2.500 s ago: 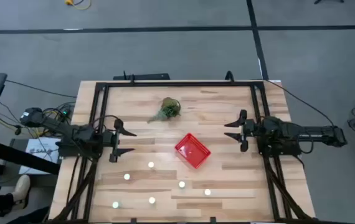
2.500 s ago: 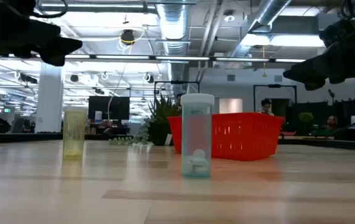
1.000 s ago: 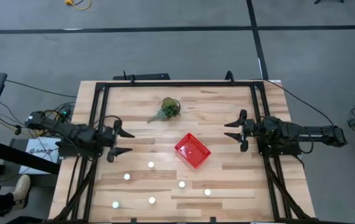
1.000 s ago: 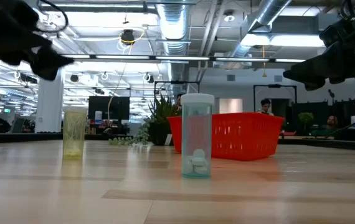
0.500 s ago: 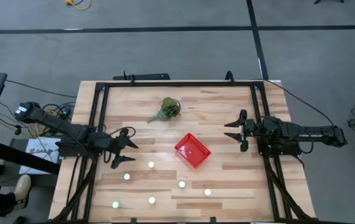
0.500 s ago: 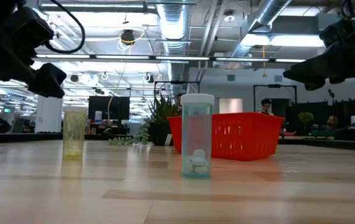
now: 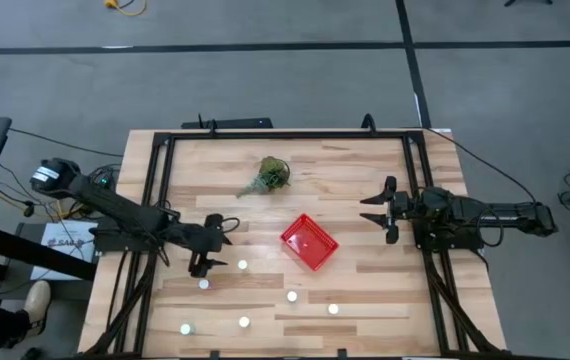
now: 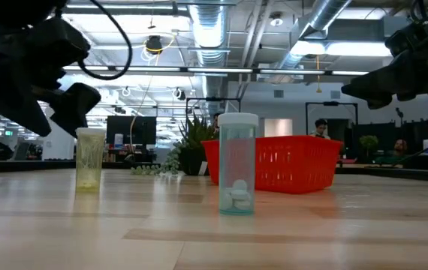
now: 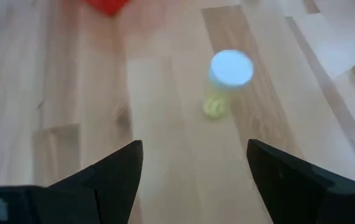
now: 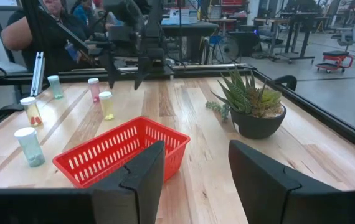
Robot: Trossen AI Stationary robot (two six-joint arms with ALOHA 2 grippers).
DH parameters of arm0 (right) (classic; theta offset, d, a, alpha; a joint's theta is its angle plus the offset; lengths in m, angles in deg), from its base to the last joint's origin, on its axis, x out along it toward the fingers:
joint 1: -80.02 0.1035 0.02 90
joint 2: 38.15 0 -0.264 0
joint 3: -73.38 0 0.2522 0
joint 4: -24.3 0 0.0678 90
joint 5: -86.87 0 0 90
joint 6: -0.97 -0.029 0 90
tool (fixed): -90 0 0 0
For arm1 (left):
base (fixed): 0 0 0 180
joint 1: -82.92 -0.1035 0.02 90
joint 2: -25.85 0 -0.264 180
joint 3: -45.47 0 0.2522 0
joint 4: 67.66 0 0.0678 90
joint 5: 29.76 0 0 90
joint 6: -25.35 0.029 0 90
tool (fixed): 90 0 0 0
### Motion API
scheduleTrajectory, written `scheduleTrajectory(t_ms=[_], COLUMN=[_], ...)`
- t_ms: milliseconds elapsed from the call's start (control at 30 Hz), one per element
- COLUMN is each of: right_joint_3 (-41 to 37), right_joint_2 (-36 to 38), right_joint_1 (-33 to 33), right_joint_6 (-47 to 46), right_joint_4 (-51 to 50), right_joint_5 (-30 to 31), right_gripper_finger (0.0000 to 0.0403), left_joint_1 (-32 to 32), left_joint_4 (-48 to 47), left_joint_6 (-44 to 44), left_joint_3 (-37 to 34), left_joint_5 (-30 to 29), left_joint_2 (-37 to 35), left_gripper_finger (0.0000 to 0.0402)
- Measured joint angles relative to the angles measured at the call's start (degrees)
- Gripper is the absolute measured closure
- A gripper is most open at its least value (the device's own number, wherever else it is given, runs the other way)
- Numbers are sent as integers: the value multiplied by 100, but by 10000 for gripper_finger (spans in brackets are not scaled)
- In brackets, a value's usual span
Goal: Pick and place pill bottles into a basket
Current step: Put the top left yellow pill bottle into the red bin
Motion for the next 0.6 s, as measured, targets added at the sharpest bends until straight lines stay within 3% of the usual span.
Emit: scheduleTrajectory(t_ms=[333, 600], right_joint_3=[-1, 0], right_joint_2=[0, 0], right_joint_1=[1, 0], right_joint_6=[1, 0], right_joint_4=[0, 1], right_joint_5=[0, 0], right_gripper_finger=[230, 230], left_joint_1=[0, -4], left_joint_4=[79, 55], left_joint_6=[165, 178], left_joint_3=[767, 1116], left_joint_5=[326, 312], left_joint_2=[1183, 1640], left_gripper_finger=[125, 125])
